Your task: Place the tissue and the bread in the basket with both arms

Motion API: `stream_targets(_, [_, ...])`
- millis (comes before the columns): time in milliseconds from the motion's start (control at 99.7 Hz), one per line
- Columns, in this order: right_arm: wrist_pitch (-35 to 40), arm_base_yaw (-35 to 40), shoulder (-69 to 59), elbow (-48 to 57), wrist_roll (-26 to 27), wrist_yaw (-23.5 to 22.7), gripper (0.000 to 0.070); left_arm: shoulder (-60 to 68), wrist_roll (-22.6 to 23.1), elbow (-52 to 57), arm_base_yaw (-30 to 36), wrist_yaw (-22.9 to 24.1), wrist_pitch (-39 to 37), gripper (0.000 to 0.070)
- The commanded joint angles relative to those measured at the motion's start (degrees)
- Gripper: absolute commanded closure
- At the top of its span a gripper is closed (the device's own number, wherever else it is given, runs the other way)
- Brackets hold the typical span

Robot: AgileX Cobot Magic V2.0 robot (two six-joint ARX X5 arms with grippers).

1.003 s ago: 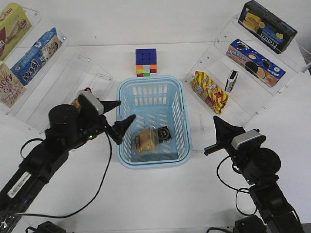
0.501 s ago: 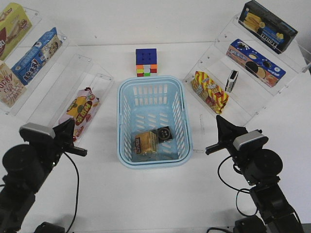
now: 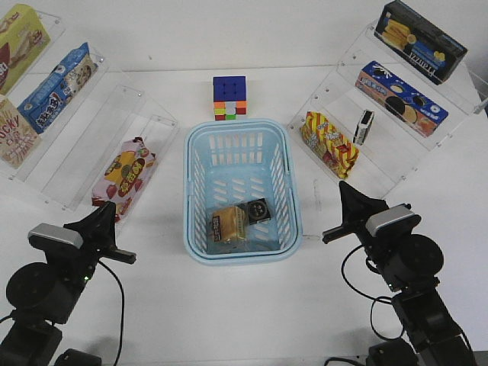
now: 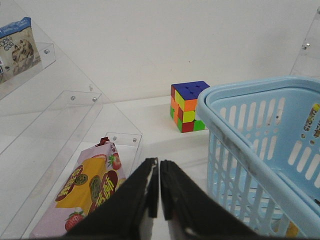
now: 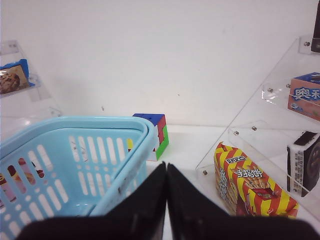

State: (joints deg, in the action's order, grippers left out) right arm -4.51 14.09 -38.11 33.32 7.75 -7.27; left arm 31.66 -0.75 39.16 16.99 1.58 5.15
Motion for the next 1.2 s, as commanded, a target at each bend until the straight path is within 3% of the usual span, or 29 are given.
stream_targets(0, [-0.52,0.15,-0.17,0.63,0.33,0.2,0.07,-0.11,0.11,1.18,0.04,0.15,-0.55,0.07])
stream_targets(241, [-0.61,0.15,-0.17,0.66,0.33,0.2,0.07,-4.09,2.03,-0.48,-0.81,0.17,-1.77,0.07])
stream_targets(481, [-0.63,0.13,-0.17,0.66,0.33,0.2,0.07,-14.23,0.2,-18.91,-9.4,-0.11,-13.09,0.07])
stream_targets(802, [-0.61,0.15,-0.17,0.66,0.31,0.22,0.07,-30.51,-0.22,-36.28,-14.43,-2.67,-12.33,0.07])
stream_targets(1193, [-0.63,0.15,-0.17,0.66,0.33,0.2,0.07,-31.47,-0.39,-38.38,-14.4,-3.74,-5.27,0.07])
